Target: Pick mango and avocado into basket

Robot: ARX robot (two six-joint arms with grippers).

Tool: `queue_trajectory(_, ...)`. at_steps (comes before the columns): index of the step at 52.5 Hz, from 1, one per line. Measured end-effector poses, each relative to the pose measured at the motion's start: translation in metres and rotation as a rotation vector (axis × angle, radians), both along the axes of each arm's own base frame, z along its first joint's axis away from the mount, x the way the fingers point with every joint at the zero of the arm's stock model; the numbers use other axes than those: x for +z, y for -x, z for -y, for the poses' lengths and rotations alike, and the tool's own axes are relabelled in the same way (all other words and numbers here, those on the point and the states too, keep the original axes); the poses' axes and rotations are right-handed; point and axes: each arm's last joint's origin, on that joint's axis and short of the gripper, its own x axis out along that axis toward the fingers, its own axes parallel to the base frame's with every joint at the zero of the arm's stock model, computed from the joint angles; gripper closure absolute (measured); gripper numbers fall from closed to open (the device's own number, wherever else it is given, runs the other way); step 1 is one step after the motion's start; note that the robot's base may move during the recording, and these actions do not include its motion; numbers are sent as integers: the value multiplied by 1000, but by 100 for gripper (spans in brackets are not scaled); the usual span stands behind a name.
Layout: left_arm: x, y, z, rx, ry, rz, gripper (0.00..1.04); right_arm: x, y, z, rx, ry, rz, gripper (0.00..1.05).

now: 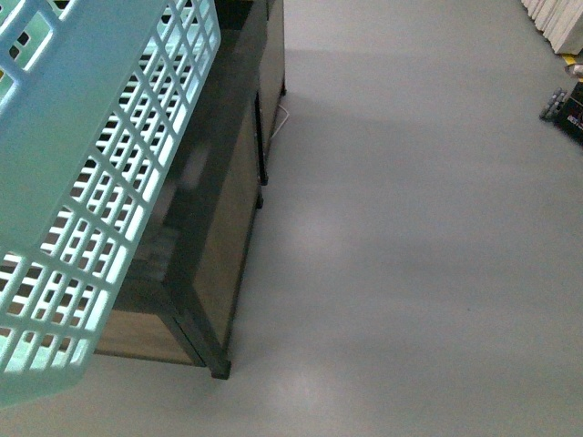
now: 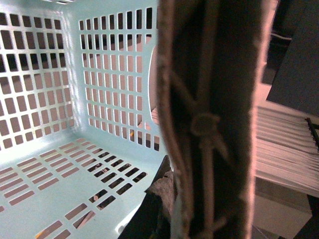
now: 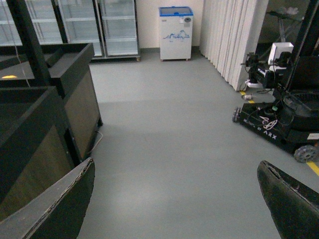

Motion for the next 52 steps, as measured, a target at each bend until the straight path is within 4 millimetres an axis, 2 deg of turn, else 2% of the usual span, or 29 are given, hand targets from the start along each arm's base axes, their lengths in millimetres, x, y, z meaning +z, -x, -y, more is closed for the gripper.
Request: queue_trajectory(52, 0, 0, 0, 0, -1, -1, 100, 0, 0, 0, 1, 0, 0, 9)
